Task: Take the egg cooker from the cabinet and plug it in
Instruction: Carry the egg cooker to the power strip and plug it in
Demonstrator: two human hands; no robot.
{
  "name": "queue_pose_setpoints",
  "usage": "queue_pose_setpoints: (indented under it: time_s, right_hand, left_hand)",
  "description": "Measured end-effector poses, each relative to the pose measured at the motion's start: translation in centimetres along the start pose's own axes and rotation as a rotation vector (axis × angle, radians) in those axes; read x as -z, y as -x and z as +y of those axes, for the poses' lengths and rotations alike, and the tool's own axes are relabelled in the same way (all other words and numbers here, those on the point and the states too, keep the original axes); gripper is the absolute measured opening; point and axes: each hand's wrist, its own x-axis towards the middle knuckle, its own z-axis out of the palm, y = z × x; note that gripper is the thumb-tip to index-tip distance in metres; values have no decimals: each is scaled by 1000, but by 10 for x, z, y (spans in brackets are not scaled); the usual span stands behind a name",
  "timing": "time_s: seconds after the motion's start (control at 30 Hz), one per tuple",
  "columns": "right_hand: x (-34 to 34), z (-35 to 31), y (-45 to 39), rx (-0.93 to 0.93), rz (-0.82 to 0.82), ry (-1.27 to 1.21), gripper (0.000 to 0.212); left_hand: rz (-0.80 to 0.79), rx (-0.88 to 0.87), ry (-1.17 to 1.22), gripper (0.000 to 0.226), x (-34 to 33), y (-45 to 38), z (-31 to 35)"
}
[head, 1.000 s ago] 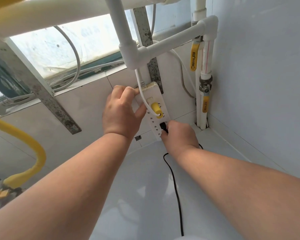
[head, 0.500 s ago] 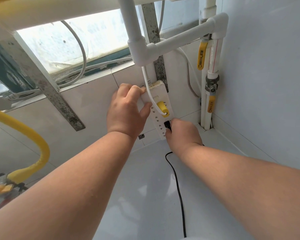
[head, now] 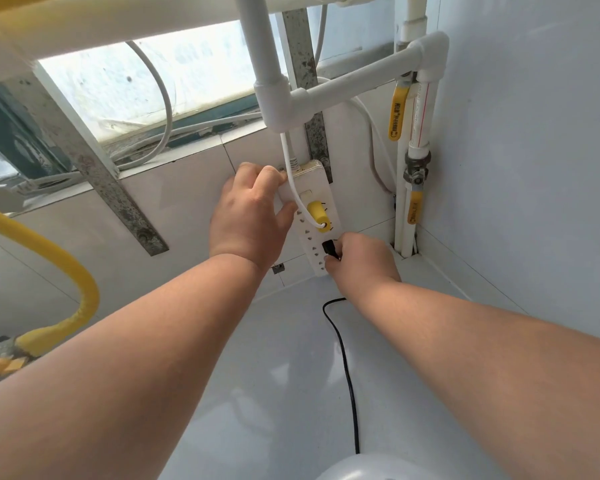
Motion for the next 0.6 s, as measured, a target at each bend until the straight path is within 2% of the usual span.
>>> queue_pose_setpoints:
  time_s: [0.17,0.33,0.43,0.53,0.6]
  right_hand:
    - [14,3,6,-38,-42,-47,32]
    - [33,15,27,-136,-3,-224,63]
    - [48,23,49,-120,41,-321,52]
    - [62,31,79,-48,60,-384,32]
    - [71,36,100,-9,62,-427,34]
  left_hand:
    - [-137,44,-9,50,14,6,6]
    - [-318,165,36,81,34,17,8]
    - [-362,315,112,87,52,32,9]
    - [-328,449,202,79,79,57,13]
    - [-264,488,250,71,98,77,16]
